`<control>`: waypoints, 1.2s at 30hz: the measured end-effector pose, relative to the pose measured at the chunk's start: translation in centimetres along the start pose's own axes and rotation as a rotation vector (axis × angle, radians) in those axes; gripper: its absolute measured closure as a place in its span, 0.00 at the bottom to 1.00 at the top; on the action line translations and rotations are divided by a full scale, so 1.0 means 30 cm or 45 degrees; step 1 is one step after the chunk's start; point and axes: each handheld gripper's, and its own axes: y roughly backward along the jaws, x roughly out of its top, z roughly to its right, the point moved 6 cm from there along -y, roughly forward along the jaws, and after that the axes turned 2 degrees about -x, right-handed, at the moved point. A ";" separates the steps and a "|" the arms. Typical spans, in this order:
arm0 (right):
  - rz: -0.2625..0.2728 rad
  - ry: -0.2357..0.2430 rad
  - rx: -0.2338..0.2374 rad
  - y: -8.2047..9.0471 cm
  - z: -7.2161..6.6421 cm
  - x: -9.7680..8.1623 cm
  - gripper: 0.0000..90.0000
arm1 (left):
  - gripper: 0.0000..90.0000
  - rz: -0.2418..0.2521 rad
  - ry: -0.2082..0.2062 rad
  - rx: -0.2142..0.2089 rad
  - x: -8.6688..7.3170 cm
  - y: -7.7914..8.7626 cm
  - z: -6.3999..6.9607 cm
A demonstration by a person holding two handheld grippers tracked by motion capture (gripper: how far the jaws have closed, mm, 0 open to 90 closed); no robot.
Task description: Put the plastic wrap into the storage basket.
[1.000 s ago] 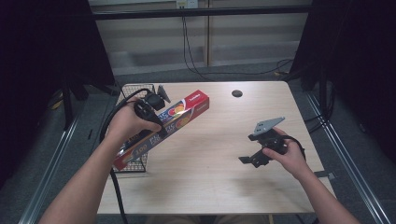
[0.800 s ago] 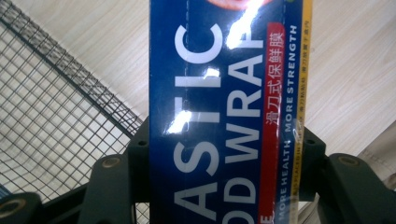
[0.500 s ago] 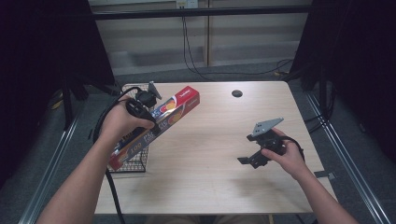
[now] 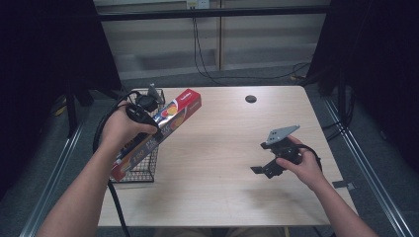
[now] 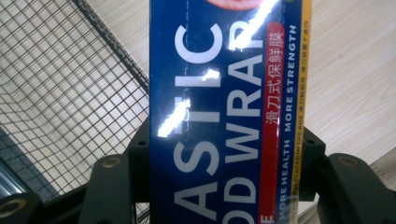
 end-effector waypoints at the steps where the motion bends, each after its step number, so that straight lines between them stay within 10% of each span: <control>1: 0.001 0.001 -0.005 0.000 0.001 0.000 0.02 | 0.48 -0.001 0.014 0.009 -0.004 0.004 -0.008; 36: 0.005 -0.011 0.010 -0.011 -0.007 -0.018 0.03 | 0.47 0.002 0.207 0.033 -0.068 0.005 -0.117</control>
